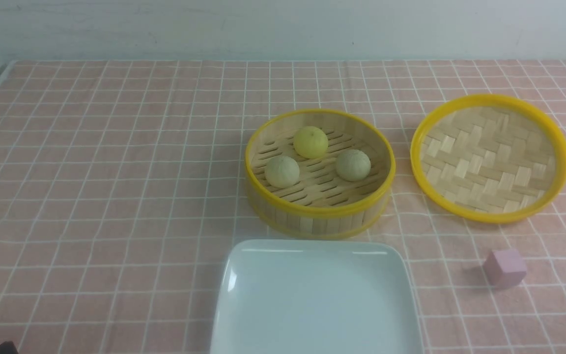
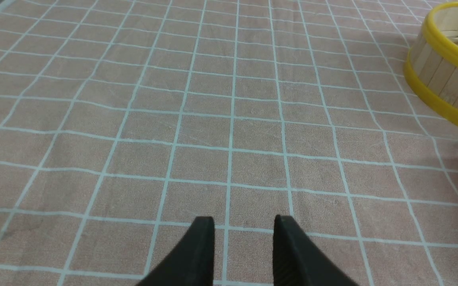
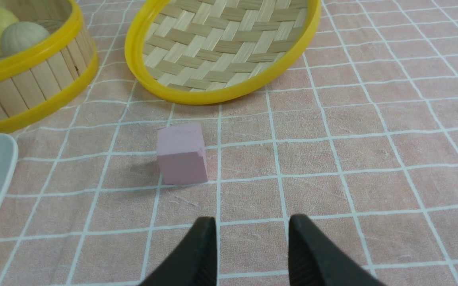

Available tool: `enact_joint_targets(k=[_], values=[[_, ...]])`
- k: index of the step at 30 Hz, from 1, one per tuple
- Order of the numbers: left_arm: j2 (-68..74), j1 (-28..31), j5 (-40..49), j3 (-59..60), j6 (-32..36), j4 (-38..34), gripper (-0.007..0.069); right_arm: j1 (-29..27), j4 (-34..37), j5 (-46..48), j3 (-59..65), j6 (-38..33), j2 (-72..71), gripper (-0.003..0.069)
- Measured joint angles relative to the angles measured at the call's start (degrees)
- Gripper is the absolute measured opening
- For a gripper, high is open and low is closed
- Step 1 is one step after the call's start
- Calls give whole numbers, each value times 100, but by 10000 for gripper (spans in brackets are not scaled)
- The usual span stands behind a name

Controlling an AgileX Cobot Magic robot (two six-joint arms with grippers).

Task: Put the steamed buns into the plate on the pink tablecloth.
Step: 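Reach toward a bun in the bamboo steamer with the right gripper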

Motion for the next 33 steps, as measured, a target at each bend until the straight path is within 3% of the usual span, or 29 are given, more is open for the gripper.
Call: enact_joint_targets(k=[16, 18, 21, 22, 23, 25, 28, 33], values=[[0, 0, -8, 0, -174, -181, 240, 0, 24, -6, 0, 38, 0, 239], [0, 0, -59, 0, -571, -586, 240, 0, 400, -75, 7, 306, 0, 239], [0, 0, -155, 17, -1616, -1913, 240, 0, 1717, -247, 47, 1210, 0, 239], [0, 0, -155, 16, -1690, -1998, 240, 0, 1814, -268, 48, 1336, 0, 239], [0, 0, -178, 22, -2222, -2606, 240, 0, 2543, -346, 75, 1735, 0, 239], [0, 0, -196, 29, -2700, -3139, 242, 0, 3248, -392, 81, 2124, 0, 239], [0, 0, -244, 50, -2998, -3417, 244, 0, 3744, -484, 81, 2332, 0, 239], [0, 0, -455, 26, -2986, -3466, 216, 0, 3879, -494, -40, 2068, 0, 233]])
